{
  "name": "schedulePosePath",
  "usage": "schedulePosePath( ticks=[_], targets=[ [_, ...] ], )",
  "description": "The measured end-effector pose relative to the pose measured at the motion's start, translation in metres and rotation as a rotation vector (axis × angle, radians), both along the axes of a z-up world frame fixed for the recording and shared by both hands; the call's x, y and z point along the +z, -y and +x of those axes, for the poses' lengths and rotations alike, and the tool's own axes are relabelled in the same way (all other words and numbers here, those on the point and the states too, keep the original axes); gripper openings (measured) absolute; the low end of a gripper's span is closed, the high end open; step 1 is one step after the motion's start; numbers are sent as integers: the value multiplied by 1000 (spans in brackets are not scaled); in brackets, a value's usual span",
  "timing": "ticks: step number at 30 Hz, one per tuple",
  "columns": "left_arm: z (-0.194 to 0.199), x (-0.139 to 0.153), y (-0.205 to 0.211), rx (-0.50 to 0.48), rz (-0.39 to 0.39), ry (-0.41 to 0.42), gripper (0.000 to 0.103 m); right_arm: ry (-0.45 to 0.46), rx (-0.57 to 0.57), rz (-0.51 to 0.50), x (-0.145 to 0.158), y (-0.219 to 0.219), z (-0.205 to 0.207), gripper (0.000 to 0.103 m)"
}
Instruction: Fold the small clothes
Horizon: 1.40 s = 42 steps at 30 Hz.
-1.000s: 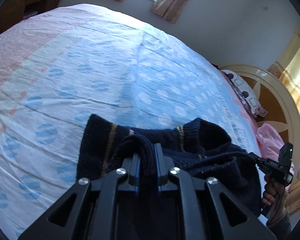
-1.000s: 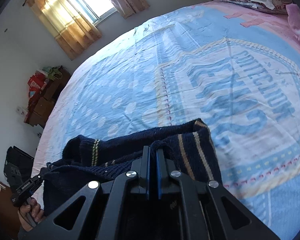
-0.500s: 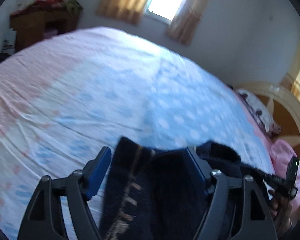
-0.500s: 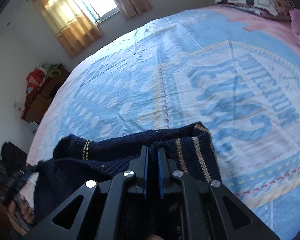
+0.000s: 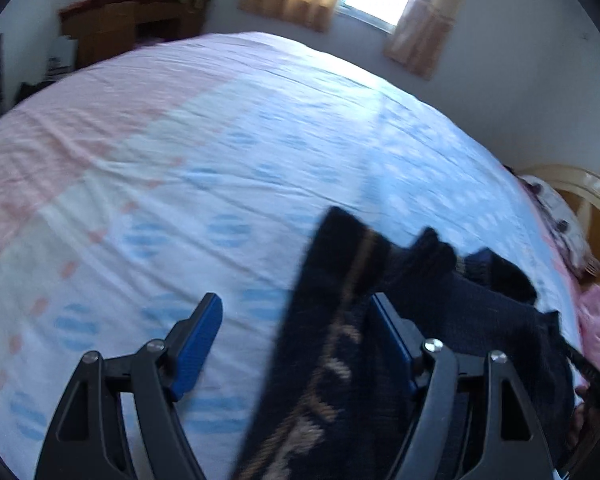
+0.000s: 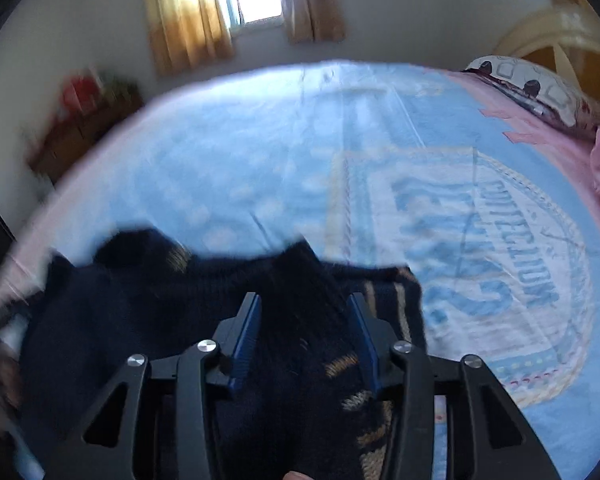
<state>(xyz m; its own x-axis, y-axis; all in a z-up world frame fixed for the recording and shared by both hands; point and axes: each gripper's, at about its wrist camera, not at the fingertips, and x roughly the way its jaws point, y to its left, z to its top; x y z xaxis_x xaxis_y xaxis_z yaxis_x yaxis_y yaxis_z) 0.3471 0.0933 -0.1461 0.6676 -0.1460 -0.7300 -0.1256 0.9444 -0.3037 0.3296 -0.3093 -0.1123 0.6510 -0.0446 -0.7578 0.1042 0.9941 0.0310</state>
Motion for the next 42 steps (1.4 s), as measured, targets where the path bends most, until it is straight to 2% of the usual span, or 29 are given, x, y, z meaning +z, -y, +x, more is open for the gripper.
schedulePosePath(
  ticks=[1,2,4,6,8,9,10,11,12,13,15,18,20,22,24,25,27,29,30,32,35,36,39,42],
  targets=[
    [-2,-2,-1,6,-11,-8,78,-34,-37,-23,-7,4,3,44],
    [-3,-5,-3,13,-20,-18,78,-59,-79,7,-14,14,5,44],
    [-6,-5,-2,16,-7,-22,78,-53,-118,64,-16,25,3,44],
    [-8,-3,4,-4,28,-9,78,-37,-103,17,-11,15,1,44],
    [-10,-2,11,-11,78,2,78,-10,-37,-16,-8,2,-2,44],
    [-11,-2,13,-10,93,6,79,-41,-70,-94,-13,1,1,44],
    [-13,-2,13,-11,101,5,79,-52,-107,-109,-17,7,1,44],
    [-14,-2,12,-12,97,10,79,-47,-154,-35,-18,21,-2,44],
    [-15,-2,10,-11,88,12,80,-52,-192,-27,-18,26,-4,44],
    [-14,-3,8,-7,75,10,80,-54,-229,-76,-17,26,-7,44],
    [-12,-5,6,-7,56,-1,83,-48,-234,-157,-16,17,-12,44],
    [-12,-6,10,-18,66,-13,89,-3,-248,-193,-4,7,-23,45],
    [-10,-6,15,-18,93,-19,91,72,-218,-188,12,-8,-29,46],
    [-9,-6,19,-23,114,-21,91,113,-99,-110,19,-26,-31,46],
    [-10,-6,19,-23,117,-22,91,85,45,-44,16,-48,-29,46],
    [-10,-6,18,-23,115,-23,91,57,99,-42,9,-59,-28,46],
    [-11,-6,17,-23,108,-23,91,21,89,-81,-3,-62,-30,46],
    [-10,-6,17,-25,103,-23,91,-10,21,-94,-17,-47,-29,46],
    [-10,-6,16,-25,102,-23,91,11,14,-84,-18,-40,-33,46],
    [-9,-6,17,-25,104,-23,91,11,-14,-127,-18,-33,-36,46],
    [-9,-6,17,-27,103,-25,92,3,-15,-86,-16,-23,-43,46],
    [-9,-6,16,-30,93,-26,92,-1,-14,-84,-13,-21,-48,46],
    [-19,-1,8,-79,-27,-48,92,20,-12,-77,-5,-18,-67,46],
    [-44,12,6,-97,-25,-4,92,76,14,-51,9,-14,-97,46]
  ],
)
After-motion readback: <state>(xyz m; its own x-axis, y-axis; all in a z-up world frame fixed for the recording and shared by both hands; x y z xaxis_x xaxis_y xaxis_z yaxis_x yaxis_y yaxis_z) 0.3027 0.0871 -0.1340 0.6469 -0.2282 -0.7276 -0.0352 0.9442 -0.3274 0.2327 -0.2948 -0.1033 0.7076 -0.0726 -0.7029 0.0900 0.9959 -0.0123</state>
